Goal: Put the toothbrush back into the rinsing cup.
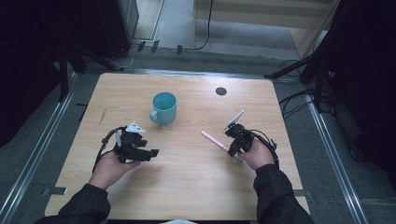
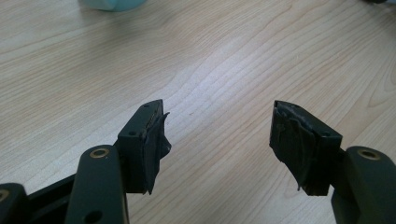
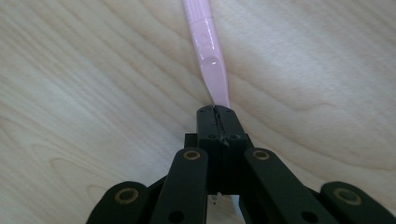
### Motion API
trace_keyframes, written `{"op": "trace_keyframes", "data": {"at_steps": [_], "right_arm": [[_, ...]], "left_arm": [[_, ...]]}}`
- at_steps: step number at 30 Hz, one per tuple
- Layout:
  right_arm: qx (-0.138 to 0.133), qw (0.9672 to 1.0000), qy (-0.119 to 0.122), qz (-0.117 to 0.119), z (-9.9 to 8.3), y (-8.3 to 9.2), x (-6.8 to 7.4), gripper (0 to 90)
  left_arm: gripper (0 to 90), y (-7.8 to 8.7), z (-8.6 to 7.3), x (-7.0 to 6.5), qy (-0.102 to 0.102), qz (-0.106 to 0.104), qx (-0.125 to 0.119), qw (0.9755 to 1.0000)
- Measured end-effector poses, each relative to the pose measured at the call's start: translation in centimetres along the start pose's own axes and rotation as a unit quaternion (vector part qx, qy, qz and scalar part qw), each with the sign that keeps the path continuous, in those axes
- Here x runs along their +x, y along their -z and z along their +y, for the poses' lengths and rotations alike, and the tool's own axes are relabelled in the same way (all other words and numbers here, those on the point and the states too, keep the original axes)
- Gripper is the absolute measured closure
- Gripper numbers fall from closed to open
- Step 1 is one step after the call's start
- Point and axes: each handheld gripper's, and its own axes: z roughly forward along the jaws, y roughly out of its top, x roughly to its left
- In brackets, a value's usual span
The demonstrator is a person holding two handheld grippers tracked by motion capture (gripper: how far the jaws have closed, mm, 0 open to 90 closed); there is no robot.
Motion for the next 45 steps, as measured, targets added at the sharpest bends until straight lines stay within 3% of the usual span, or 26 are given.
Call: {"op": "trace_keyframes", "data": {"at_steps": [19,24,26,36,45], "right_arm": [[-0.014,0.9995,-0.024,-0.013,2.0,0.3,-2.7,90.0],[-0.033,0.9993,-0.015,-0.004,3.5,0.8,-1.8,90.0],[-0.038,0.9992,-0.008,-0.004,5.0,0.8,-0.6,90.0],[-0.045,0.9990,-0.002,-0.007,9.2,-0.4,0.7,90.0],[-0.043,0.9989,0.010,-0.012,10.8,-1.6,2.3,90.0]], "left_arm": [[35.7,0.0,0.0,0.0,-0.001,-0.002,0.001,1.0000],[35.7,-0.1,0.0,-0.1,0.000,-0.002,0.002,1.0000],[35.7,-0.1,0.0,-0.1,-0.002,-0.002,0.002,1.0000],[35.7,0.0,-0.1,0.0,0.000,-0.005,0.000,1.0000],[35.7,0.0,-0.2,0.0,-0.003,-0.005,0.002,1.0000]]}}
